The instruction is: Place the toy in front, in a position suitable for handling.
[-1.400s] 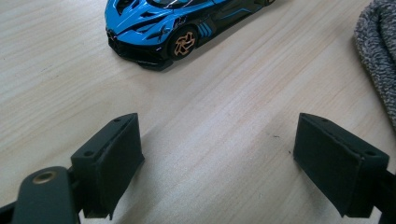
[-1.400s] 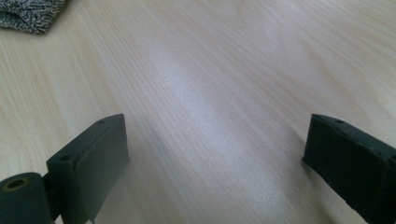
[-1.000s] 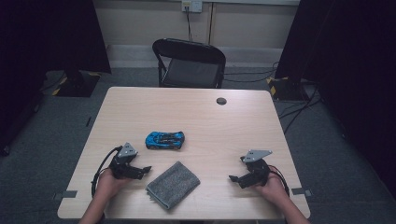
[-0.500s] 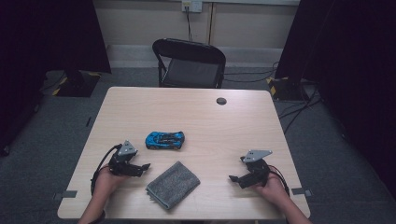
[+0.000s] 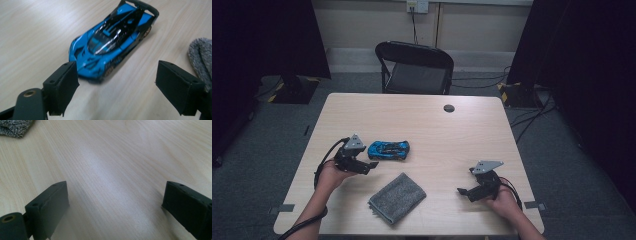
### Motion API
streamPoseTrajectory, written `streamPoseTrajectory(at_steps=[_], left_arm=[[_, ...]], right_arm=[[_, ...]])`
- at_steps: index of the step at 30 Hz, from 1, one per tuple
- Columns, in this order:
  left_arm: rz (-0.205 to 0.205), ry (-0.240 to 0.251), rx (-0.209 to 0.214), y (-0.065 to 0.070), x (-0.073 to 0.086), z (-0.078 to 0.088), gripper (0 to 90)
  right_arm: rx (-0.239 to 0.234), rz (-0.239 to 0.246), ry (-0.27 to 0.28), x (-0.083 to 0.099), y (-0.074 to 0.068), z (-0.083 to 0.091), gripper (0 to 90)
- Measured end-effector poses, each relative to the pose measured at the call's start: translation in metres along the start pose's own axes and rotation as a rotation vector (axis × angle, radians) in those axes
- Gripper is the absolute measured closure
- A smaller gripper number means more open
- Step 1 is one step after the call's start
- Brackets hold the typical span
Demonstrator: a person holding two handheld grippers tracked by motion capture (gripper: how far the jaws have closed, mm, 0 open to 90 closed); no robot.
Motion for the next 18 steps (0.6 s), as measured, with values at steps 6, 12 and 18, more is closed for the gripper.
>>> streamPoseTrajectory(at_steps=[6, 12, 18], left_arm=[[-0.027, -0.008, 0.012, 0.0, -0.012, -0.016, 17.5], [-0.038, -0.016, 0.018, -0.003, -0.019, -0.032, 17.1], [-0.065, -0.007, 0.06, 0.002, -0.026, -0.045, 16.8]], right_arm=[[0.002, -0.001, 0.0, 0.0, 0.0, 0.0, 5.8], [0.004, -0.003, 0.0, 0.0, 0.0, 0.0, 5.7], [0.004, -0.004, 0.001, 0.0, 0.0, 0.0, 5.8]])
Point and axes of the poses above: each handheld gripper's, and its own axes: z roughly backward along the jaws, x roughly out of its underside, y roughly to its right, the point moved 3 cm from there along -z, roughly forward along the jaws, and after that the axes turned 14 degrees about -x, right-handed, at the moved point
